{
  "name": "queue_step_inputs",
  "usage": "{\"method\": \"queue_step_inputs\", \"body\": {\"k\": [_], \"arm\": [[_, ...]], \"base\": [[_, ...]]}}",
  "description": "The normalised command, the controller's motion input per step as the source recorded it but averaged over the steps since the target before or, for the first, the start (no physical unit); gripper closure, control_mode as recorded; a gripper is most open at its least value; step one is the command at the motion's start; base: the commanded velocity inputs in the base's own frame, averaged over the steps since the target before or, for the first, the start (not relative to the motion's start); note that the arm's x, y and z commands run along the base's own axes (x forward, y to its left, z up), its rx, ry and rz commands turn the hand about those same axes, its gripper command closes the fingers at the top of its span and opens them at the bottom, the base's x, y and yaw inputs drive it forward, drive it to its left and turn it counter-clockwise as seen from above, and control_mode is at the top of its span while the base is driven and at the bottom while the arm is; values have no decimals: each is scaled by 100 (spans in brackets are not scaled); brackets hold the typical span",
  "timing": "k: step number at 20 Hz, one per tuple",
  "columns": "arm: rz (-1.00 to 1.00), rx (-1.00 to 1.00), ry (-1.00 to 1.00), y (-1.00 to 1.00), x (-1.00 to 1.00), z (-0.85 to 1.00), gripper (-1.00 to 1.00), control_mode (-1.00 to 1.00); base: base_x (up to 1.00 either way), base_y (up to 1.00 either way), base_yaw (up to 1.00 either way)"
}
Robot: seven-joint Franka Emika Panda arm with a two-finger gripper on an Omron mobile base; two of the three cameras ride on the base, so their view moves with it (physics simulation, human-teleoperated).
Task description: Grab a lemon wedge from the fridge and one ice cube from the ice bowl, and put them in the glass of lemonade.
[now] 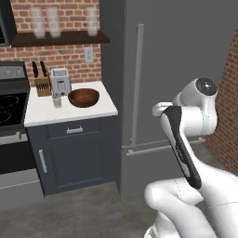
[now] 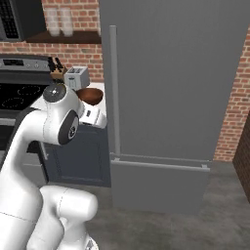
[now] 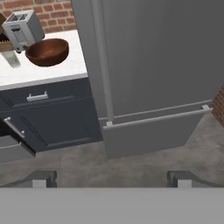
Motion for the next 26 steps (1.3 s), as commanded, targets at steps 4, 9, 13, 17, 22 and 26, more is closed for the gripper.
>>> {"method": "queue_step_inputs", "body": {"k": [4,9,13,17,22,26], "arm": [[0,0,0,-1,73,0,-100,-100],[0,-2,-6,10,64,0,-100,-100],[0,-1,-5,1,62,0,-100,-100],[1,0,-4,0,64,0,-100,-100],[3,0,-6,0,52,0,-100,-100],[2,-1,-3,0,45,0,-100,-100]], "base": [[0,0,0],[0,0,0],[0,0,0],[0,0,0],[0,0,0],[0,0,0]]}}
